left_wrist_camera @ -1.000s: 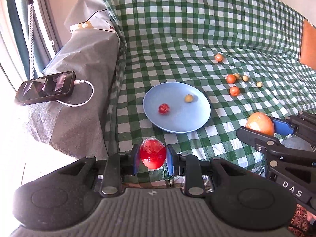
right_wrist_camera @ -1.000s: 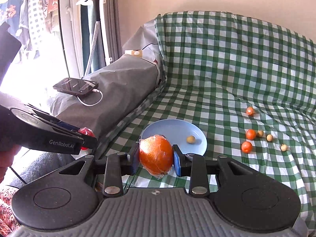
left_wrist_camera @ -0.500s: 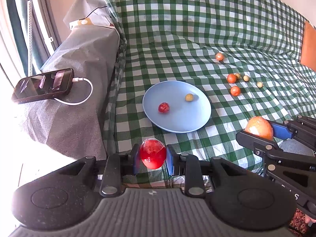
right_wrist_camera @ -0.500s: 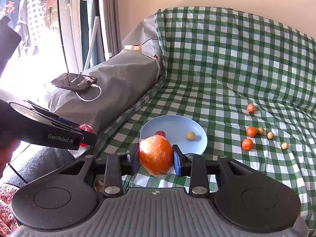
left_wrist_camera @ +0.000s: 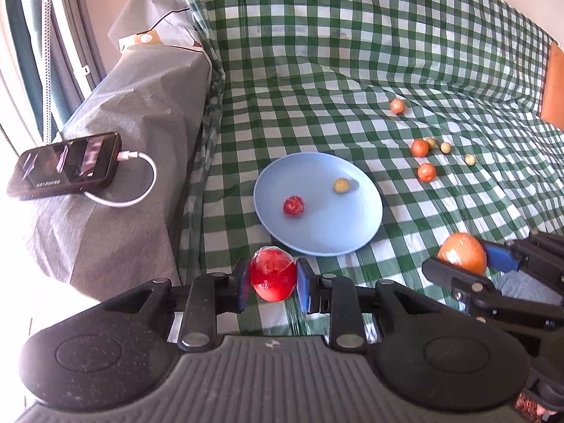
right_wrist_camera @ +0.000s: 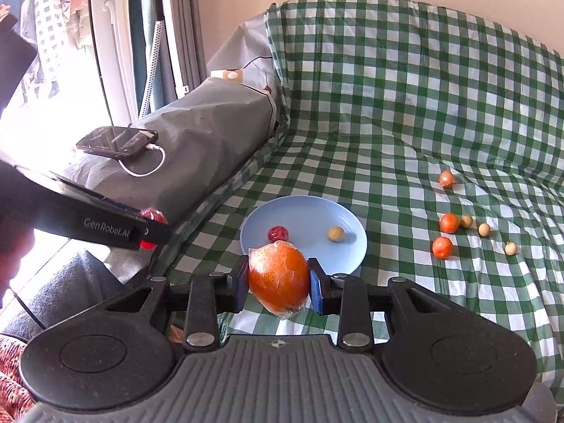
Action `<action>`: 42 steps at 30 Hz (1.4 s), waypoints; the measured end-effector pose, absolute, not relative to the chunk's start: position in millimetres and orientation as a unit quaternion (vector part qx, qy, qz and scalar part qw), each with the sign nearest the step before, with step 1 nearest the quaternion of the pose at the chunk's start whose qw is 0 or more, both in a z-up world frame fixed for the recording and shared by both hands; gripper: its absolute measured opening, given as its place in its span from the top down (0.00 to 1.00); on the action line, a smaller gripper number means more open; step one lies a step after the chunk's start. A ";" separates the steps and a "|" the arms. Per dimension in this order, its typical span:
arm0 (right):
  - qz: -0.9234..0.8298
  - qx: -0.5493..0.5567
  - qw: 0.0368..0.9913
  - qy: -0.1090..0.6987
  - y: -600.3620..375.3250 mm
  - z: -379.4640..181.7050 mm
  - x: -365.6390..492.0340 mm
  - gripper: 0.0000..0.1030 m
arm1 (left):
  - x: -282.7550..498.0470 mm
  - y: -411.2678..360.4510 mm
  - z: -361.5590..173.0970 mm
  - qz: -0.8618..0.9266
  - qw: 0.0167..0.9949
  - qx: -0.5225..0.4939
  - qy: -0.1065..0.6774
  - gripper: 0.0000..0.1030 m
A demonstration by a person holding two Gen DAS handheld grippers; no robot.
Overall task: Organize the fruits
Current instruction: 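Carry both fruits to the blue plate and open both tools over it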
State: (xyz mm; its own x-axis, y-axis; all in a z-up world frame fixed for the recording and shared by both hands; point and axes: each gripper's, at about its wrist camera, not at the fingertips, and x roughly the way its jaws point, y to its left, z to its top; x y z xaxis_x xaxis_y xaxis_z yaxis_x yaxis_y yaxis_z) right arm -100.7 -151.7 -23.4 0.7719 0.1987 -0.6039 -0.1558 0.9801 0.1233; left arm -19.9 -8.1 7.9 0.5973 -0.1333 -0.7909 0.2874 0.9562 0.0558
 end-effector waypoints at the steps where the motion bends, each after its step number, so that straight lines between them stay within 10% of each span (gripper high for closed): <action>1: 0.093 0.034 0.940 0.326 -151.6 -24.5 -98.1 0.66 | -15.8 -8.9 7.6 -0.118 0.889 0.088 0.434 0.71; 36: 0.068 -0.008 0.912 0.404 -166.9 -147.5 67.3 0.66 | 147.2 -74.9 -107.3 -0.116 0.837 0.122 0.520 0.70; 38: 0.071 -0.011 0.912 0.404 -165.7 -151.0 72.1 0.66 | 148.3 -76.5 -106.6 -0.115 0.841 0.128 0.513 0.59; 40: 0.079 -0.013 0.910 0.406 -165.8 -151.8 76.7 0.65 | 147.1 -77.4 -100.7 -0.115 0.848 0.128 0.501 0.11; 42: 0.081 -0.014 0.912 0.403 -166.5 -148.2 79.0 0.45 | 141.6 -74.3 -90.7 -0.107 0.863 0.122 0.479 0.00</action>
State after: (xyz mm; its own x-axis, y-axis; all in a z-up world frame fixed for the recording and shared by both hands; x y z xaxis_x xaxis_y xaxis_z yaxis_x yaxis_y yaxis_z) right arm 79.0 -166.5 -148.2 0.6625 0.1369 -0.7364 -0.1590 0.9865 0.0404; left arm 141.6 -74.3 -90.7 0.5184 -0.0684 -0.8524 0.3019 0.9472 0.1076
